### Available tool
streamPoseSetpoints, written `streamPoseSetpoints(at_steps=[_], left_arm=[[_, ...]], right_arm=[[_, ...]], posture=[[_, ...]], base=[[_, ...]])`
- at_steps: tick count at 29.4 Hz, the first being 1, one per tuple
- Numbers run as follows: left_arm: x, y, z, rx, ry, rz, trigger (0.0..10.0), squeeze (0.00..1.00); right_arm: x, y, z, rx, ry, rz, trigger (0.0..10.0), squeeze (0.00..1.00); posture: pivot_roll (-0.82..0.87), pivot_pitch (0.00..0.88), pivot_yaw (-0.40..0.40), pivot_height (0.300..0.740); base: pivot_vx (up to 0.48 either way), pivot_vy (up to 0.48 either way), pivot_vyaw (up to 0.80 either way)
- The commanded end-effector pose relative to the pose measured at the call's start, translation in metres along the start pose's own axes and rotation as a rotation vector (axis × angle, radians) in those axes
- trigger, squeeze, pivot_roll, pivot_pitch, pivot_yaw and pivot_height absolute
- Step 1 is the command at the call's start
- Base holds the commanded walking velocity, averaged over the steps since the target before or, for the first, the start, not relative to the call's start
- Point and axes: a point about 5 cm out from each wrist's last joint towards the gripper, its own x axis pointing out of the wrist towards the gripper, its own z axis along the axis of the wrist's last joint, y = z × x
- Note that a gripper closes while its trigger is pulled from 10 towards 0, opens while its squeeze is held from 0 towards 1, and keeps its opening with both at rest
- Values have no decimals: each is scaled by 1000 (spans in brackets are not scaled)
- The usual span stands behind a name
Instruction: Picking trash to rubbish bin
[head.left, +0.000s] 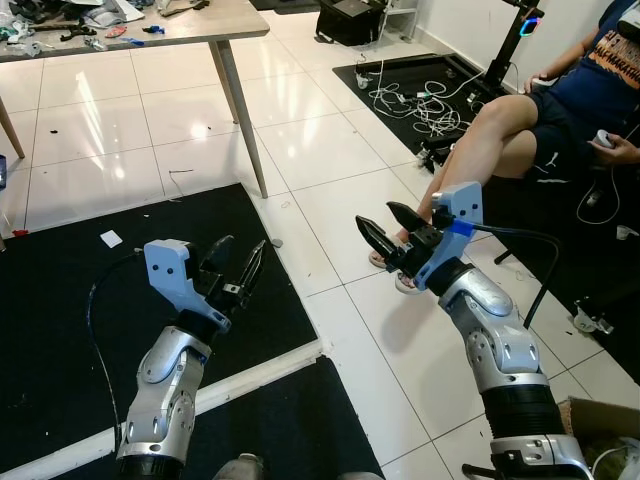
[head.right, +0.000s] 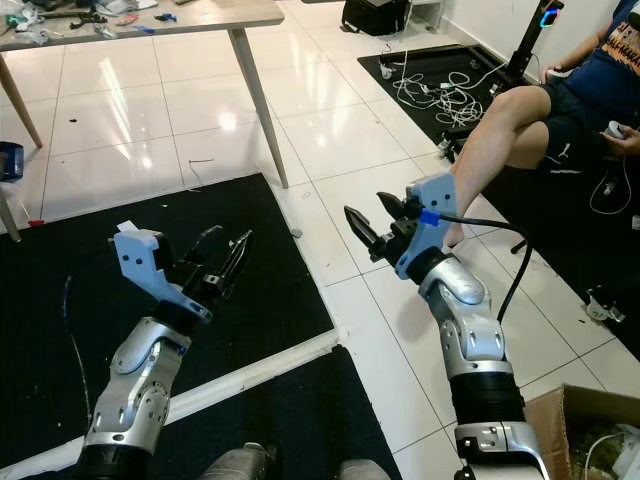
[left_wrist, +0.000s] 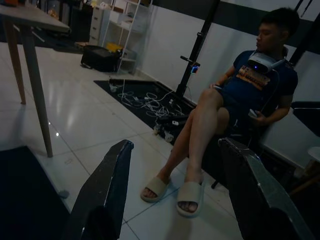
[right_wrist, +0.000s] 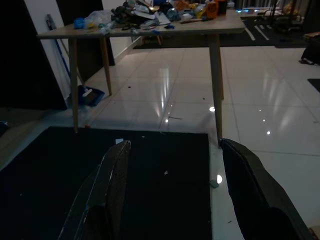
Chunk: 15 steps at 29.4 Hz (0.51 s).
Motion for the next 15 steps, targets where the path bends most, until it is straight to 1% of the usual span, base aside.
streamPoseSetpoints(at_steps=[1,8,11,15], left_arm=[[0,3,-2,-6,25,6,10000,0],[-1,6,-1,7,40,4,10000,0],[-2,10,0,22,53,4,10000,0],[-1,12,1,28,59,0,10000,0]], right_arm=[[-2,4,-1,1,17,19,10000,0],[-1,10,-2,32,10,38,10000,0],[2,14,-2,54,1,46,10000,0],[3,15,-1,57,1,48,10000,0]], posture=[[-121,0,-40,740],[-101,0,-21,740],[-90,0,-11,740],[-89,0,-11,740]], base=[[0,0,0],[0,0,0],[0,0,0],[0,0,0]])
